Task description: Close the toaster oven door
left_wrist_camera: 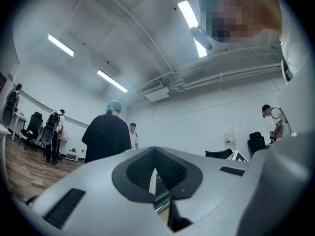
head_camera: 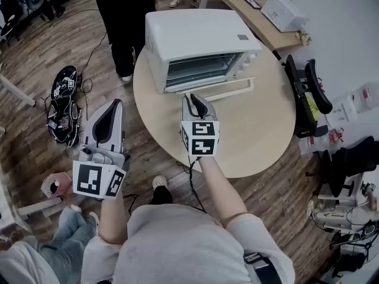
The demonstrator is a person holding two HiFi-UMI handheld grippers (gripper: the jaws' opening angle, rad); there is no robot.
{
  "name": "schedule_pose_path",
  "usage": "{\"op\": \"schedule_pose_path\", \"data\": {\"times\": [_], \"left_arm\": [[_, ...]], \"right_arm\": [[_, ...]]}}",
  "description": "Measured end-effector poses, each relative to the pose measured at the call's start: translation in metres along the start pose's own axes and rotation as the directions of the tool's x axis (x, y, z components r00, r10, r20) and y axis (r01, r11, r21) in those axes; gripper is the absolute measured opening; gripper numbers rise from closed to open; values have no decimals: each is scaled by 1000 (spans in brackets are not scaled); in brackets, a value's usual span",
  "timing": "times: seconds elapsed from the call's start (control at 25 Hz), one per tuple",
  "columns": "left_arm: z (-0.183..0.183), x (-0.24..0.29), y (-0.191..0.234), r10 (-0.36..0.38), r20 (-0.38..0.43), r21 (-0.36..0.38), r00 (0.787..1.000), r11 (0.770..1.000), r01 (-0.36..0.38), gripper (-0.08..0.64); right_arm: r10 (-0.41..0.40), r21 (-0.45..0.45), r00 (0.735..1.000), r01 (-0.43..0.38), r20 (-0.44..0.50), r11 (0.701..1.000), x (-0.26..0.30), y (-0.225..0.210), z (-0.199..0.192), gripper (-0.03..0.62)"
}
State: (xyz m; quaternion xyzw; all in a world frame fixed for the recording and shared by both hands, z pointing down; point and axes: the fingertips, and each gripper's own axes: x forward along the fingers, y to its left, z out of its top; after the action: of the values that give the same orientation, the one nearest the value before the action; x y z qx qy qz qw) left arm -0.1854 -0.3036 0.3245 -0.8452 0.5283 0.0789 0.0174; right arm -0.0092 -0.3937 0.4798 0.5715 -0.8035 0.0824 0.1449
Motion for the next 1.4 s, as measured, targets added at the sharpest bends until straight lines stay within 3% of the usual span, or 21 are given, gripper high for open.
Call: {"op": "schedule_pose_path", "data": {"times": [0.68, 1.4], "left_arm": [[7, 1, 21, 22, 18, 0, 1000, 1000, -22, 6], [5, -1, 49, 60, 26, -6, 998, 998, -60, 6]], "right_arm": [[-10, -25, 1000, 11, 23, 1000, 39, 0, 47, 72], [-41, -31, 999, 42, 23, 999, 72, -6, 68, 74]]}}
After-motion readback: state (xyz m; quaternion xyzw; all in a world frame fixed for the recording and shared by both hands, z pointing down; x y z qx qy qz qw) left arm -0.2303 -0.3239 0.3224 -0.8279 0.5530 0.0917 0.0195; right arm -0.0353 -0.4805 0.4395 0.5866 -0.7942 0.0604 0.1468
